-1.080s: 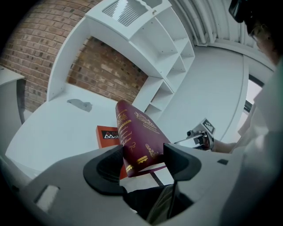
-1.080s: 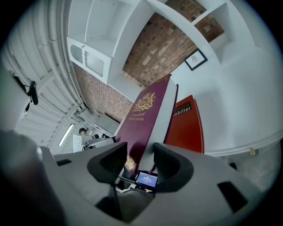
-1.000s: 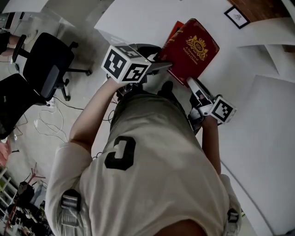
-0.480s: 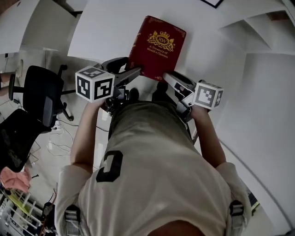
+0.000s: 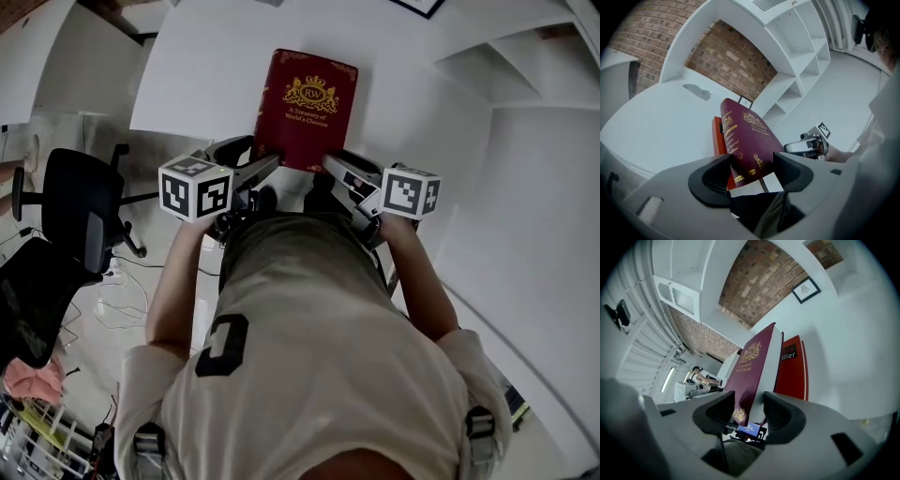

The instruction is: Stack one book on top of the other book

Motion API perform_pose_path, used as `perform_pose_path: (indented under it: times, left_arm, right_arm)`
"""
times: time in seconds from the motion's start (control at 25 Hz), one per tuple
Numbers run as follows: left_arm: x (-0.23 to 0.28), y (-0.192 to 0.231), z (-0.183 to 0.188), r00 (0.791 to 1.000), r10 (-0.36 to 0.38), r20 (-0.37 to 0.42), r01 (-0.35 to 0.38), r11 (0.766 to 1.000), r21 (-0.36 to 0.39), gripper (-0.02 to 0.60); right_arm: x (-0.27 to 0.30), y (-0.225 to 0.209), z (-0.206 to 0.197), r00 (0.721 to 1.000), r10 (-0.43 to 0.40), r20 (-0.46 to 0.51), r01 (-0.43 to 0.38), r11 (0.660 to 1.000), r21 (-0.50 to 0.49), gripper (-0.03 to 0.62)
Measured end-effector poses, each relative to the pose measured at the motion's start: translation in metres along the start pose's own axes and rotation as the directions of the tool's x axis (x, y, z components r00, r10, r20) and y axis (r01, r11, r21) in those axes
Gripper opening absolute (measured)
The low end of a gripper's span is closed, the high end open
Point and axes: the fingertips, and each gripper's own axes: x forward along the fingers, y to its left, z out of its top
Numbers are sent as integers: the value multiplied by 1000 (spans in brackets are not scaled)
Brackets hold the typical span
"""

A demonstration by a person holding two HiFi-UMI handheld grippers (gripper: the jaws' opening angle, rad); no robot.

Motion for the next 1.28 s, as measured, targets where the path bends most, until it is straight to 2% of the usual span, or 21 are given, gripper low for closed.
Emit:
perform_pose_path:
  times: [0.36,0.48,0.68,0.96,1.28]
  left_arm:
    - [13,11,-10,1000,12,-23,-12,1000,-7,281]
    - [21,7,-19,999,14,-36,-14,1000,-2,281]
    - [34,26,-17,998,24,-53,-25,999,-22,281]
    - [49,32,-27,994,55,-90,-55,998,-2,281]
    - [55,35,-28,995,32,-90,-32,999,-8,282]
  right_arm:
    - [11,-16,-9,999,-34,-12,34,998,53,167]
    - [5,-25,-15,999,-49,-12,49,997,56,167]
    - [22,-43,-8,996,-78,-37,80,994,70,167]
    - [26,-61,-7,992,-108,-66,112,992,59,167]
    - [26,-68,-7,993,-103,-65,107,992,60,163]
